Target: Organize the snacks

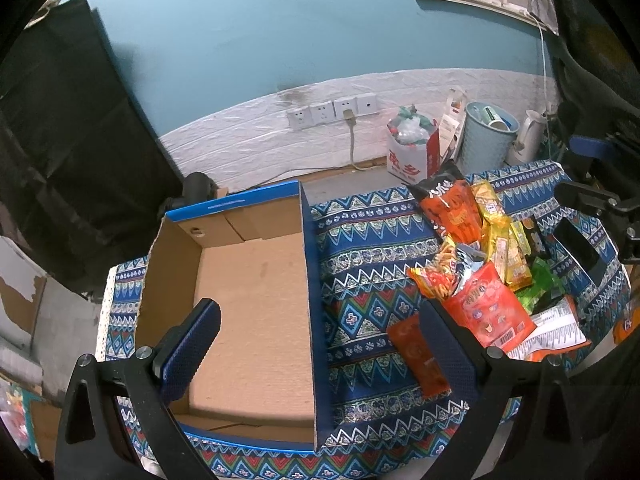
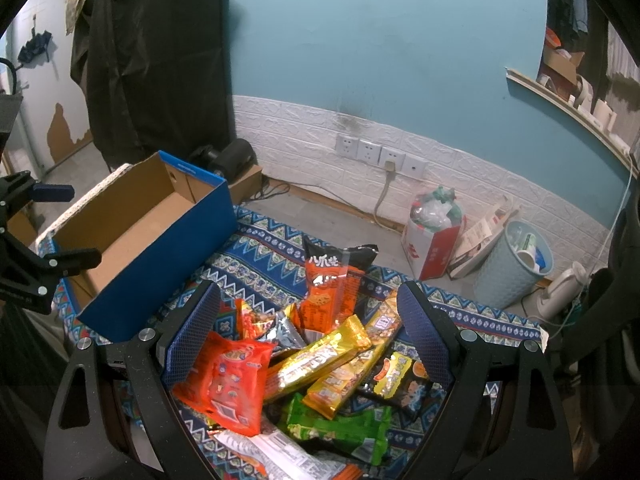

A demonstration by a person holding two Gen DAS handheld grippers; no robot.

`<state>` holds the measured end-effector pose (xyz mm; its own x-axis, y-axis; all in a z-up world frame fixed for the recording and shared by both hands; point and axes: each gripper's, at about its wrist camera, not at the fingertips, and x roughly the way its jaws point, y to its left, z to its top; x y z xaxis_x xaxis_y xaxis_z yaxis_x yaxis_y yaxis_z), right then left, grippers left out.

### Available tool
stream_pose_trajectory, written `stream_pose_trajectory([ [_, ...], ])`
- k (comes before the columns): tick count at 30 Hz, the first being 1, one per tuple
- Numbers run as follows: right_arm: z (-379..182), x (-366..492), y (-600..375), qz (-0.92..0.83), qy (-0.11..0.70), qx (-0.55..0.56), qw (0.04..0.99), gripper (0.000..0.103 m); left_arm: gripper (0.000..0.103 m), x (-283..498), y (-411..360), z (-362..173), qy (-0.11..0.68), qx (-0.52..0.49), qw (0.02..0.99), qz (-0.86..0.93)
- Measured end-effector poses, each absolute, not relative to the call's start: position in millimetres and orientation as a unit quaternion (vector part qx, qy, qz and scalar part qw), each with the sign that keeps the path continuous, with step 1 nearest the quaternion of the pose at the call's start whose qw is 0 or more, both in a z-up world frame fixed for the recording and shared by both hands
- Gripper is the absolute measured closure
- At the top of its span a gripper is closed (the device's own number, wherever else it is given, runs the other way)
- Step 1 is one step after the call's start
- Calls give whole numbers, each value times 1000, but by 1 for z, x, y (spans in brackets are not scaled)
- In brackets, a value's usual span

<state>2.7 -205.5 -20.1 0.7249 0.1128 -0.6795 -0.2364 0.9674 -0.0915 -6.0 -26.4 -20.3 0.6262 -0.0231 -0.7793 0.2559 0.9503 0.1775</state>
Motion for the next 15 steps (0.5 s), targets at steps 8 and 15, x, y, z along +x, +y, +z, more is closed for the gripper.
stream_pose_trajectory([
  [8,-20,1,-209,94,358,-86,925,15,2,-7,-34,-22,424,148,889,-85],
  [15,-10,-1,-213,94,358,-86,925,15,2,-7,-37,-26,426,153,887,-89],
])
